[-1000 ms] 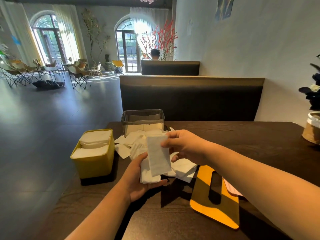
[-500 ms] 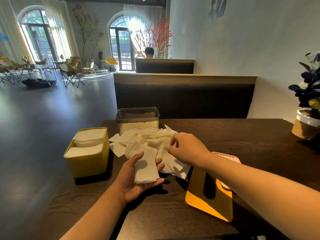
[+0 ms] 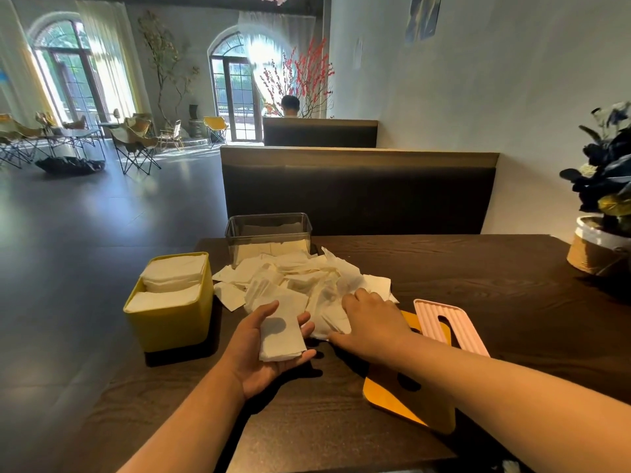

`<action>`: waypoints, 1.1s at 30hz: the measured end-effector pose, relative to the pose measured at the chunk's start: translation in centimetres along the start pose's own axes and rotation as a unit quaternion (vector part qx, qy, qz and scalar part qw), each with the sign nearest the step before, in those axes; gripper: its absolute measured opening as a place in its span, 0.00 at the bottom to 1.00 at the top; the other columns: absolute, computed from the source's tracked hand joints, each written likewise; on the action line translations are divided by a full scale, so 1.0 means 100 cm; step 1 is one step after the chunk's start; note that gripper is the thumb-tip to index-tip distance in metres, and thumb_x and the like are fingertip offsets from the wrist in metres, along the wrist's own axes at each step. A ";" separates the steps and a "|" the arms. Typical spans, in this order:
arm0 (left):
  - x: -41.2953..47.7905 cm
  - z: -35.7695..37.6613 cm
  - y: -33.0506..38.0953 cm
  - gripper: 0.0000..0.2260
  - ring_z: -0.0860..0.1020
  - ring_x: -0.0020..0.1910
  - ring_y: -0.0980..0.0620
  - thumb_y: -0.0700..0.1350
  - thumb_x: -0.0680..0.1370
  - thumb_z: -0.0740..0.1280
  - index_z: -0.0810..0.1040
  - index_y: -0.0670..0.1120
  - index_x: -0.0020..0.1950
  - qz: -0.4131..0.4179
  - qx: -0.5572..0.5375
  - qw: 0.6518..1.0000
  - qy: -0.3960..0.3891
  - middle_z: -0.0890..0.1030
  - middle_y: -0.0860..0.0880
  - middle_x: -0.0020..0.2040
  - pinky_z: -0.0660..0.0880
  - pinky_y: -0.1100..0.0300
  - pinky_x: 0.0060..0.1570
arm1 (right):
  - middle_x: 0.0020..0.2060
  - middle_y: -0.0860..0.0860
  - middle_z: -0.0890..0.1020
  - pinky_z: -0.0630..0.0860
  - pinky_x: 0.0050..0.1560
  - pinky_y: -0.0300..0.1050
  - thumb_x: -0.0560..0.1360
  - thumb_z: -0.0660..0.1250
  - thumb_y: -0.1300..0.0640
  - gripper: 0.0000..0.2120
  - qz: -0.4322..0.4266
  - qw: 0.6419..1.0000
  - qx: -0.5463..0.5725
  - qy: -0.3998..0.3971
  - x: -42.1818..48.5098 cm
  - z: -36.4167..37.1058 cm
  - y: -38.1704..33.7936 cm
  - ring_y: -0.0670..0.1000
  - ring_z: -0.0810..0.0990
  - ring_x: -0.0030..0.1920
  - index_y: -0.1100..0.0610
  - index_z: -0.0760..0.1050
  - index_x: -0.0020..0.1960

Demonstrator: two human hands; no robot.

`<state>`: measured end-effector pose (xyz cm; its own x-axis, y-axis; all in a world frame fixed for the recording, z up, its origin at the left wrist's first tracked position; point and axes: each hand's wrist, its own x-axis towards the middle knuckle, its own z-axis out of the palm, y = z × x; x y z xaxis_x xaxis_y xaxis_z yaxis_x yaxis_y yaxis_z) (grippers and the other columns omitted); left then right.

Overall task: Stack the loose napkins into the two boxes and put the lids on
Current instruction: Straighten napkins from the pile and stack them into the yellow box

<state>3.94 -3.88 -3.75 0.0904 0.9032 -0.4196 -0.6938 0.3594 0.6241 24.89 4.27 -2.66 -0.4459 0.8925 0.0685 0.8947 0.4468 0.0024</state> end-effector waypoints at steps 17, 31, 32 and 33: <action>0.001 0.000 -0.002 0.15 0.79 0.68 0.40 0.51 0.82 0.66 0.78 0.43 0.63 0.015 -0.014 1.000 -0.003 0.85 0.39 0.62 0.75 0.34 0.63 | 0.40 0.47 0.80 0.76 0.37 0.42 0.82 0.64 0.49 0.06 0.009 0.993 0.118 0.029 0.004 -0.043 0.004 0.46 0.80 0.40 0.49 0.76 0.47; 0.000 -0.007 0.000 0.27 0.80 0.62 0.35 0.66 0.78 0.66 0.85 0.48 0.65 0.013 0.025 0.997 -0.072 0.83 0.36 0.60 0.72 0.27 0.65 | 0.53 0.54 0.84 0.76 0.49 0.44 0.83 0.66 0.50 0.12 -0.097 0.903 0.375 -0.186 0.027 -0.087 -0.051 0.52 0.79 0.48 0.55 0.84 0.58; -0.002 -0.007 0.001 0.28 0.80 0.63 0.36 0.69 0.77 0.64 0.87 0.50 0.63 0.008 0.020 0.996 -0.086 0.84 0.37 0.61 0.74 0.27 0.63 | 0.51 0.55 0.84 0.76 0.49 0.44 0.83 0.66 0.50 0.12 -0.095 0.912 0.355 -0.183 0.030 -0.079 -0.056 0.52 0.80 0.48 0.56 0.84 0.57; -0.003 -0.008 0.002 0.29 0.80 0.63 0.37 0.70 0.77 0.62 0.87 0.51 0.62 0.008 0.013 0.995 -0.098 0.84 0.38 0.62 0.76 0.28 0.60 | 0.50 0.56 0.83 0.77 0.49 0.46 0.82 0.67 0.50 0.12 -0.100 0.927 0.320 -0.167 0.033 -0.071 -0.061 0.55 0.81 0.48 0.57 0.83 0.56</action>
<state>3.19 -4.27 -4.03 0.2187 0.9365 -0.2743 -0.6771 0.3480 0.6484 18.15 4.05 4.59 -0.6810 0.7092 -0.1823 0.6406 0.4565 -0.6174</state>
